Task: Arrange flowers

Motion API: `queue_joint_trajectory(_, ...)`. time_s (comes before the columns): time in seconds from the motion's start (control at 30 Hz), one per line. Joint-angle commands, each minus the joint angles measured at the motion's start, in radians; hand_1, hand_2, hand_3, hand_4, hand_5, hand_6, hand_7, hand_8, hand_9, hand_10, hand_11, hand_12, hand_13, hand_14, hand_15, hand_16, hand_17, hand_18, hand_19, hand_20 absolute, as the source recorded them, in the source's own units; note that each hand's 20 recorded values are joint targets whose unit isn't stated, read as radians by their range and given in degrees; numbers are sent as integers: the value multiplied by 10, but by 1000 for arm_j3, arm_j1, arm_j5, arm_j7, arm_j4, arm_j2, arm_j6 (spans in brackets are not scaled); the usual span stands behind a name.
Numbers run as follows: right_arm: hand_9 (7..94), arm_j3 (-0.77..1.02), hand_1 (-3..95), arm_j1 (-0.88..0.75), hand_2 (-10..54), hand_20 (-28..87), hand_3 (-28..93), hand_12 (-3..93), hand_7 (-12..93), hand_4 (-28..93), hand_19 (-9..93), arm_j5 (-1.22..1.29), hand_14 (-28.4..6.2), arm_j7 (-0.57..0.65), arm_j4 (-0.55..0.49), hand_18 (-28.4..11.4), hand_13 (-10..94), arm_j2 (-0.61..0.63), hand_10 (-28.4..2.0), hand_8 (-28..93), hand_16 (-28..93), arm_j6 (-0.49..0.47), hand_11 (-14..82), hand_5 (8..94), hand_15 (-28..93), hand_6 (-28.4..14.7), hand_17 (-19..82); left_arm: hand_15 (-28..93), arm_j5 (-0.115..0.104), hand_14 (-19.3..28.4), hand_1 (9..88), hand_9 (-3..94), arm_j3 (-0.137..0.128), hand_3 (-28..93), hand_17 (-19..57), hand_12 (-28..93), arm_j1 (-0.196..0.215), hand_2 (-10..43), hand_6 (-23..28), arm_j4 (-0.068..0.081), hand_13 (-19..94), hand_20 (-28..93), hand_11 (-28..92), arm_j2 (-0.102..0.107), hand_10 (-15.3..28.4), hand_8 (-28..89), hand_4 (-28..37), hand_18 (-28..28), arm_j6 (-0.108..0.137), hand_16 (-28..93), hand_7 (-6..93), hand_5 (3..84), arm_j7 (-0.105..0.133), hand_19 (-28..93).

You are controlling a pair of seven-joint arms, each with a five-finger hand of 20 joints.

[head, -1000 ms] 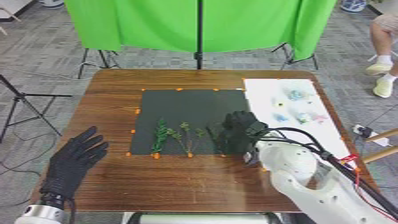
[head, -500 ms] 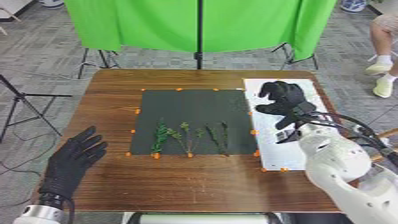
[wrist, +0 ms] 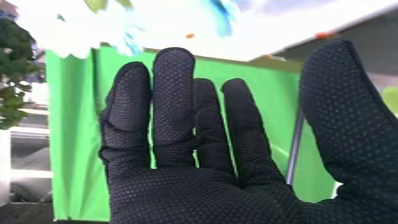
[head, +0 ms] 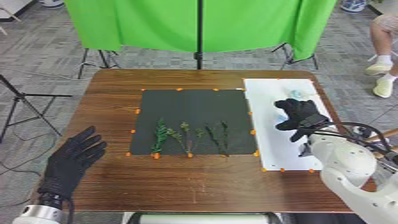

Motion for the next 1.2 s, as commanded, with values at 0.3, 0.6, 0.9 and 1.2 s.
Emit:
queue_joint_trajectory(0.3, 494, -85, 299, 105, -95, 429, 823, 151, 246, -283, 804, 22, -60, 42, 101, -172, 574, -11, -82, -152, 192, 0, 175, 405, 707, -39, 256, 392, 2, 141, 235, 289, 2, 685, -84, 172, 17, 2, 39, 1, 239, 100, 248, -7, 122, -91, -271, 210, 1, 8, 199, 322, -1, 501)
queue_joint_trajectory(0.6, 676, -160, 365, 151, -95, 425, 802, 163, 271, -283, 814, 25, -42, 23, 148, -175, 680, -21, -72, -169, 227, 94, 216, 524, 675, 3, 298, 393, 4, 141, 235, 288, -2, 685, -84, 172, 11, 2, 39, 0, 240, 99, 249, -4, 123, -90, -271, 210, -2, 9, 198, 322, -7, 501)
queue_joint_trajectory(0.9, 870, -158, 504, 139, -15, 416, 710, 270, 348, -282, 846, -14, -34, -13, 136, -174, 780, -20, -53, -48, 267, 138, 215, 719, 659, 44, 349, 392, 4, 141, 236, 288, -15, 685, -84, 173, 19, 2, 38, -2, 240, 100, 249, 1, 122, -90, -272, 210, 0, 8, 200, 322, -3, 501)
queue_joint_trajectory(1.2, 890, -221, 506, 226, -27, 413, 730, 262, 329, -283, 849, -26, -33, -35, 102, -174, 790, -65, -56, -38, 274, 217, 217, 749, 654, 44, 354, 391, -2, 141, 235, 289, -44, 685, -84, 172, 30, 2, 39, -6, 240, 100, 248, 36, 123, -91, -272, 210, 11, 8, 200, 322, 4, 501)
